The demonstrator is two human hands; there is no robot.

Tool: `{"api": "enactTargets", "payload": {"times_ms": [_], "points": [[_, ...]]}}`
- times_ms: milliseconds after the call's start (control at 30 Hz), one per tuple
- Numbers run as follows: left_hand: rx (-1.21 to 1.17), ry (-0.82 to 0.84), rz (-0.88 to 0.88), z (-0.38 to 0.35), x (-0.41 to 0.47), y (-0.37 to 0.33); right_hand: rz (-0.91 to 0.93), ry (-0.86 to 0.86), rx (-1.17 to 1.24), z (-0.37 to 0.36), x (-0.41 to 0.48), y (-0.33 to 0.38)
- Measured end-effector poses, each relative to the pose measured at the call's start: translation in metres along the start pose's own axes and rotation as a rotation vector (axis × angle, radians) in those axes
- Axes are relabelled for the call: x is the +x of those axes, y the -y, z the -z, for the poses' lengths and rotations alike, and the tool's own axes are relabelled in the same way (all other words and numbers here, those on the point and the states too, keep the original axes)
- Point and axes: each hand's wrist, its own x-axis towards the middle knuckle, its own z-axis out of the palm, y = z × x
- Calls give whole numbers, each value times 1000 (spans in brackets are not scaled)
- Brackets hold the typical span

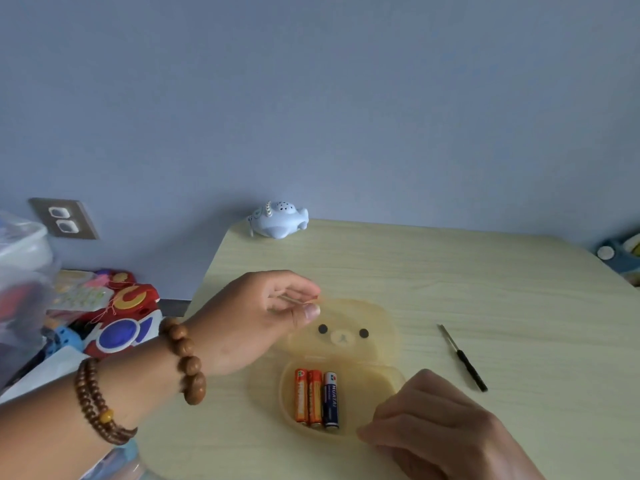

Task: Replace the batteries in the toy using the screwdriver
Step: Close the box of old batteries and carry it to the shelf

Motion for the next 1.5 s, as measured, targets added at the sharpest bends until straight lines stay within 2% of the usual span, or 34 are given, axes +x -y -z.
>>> {"api": "enactTargets", "payload": {"times_ms": [133, 333, 400, 533, 633, 800, 967, 1100, 1267, 1433, 1500], "points": [[-169, -58, -45, 6, -8, -11, -42, -56, 28, 1, 2, -1], [-181, 134, -255, 13, -23, -18, -188, -187, -5, 2, -2, 9], [-118, 175, -338, 12, -28, -16, -224, -232, 5, 0, -6, 10], [101, 151, -442, 8, -38, -11, -323, -311, 6, -3, -10, 6], [180, 129, -506, 3, -44, -5, -317, -203, 42, -2, -12, 1], [256, 116, -548, 1, -44, 3, -259, -91, -146, 5, -2, 5], [299, 127, -582, -1, -42, 6, -387, -2, 34, 13, 4, 7], [295, 146, -514, -1, -42, 7, -468, 91, 149, 15, 8, 6], [327, 141, -513, -4, -43, 12, -451, 167, 95, 19, 15, 7], [417, 213, -535, -5, -46, 13, -351, 298, -46, 21, 13, 9], [420, 181, -574, -8, -46, 16, -319, 281, -90, 22, 15, 8]]}}
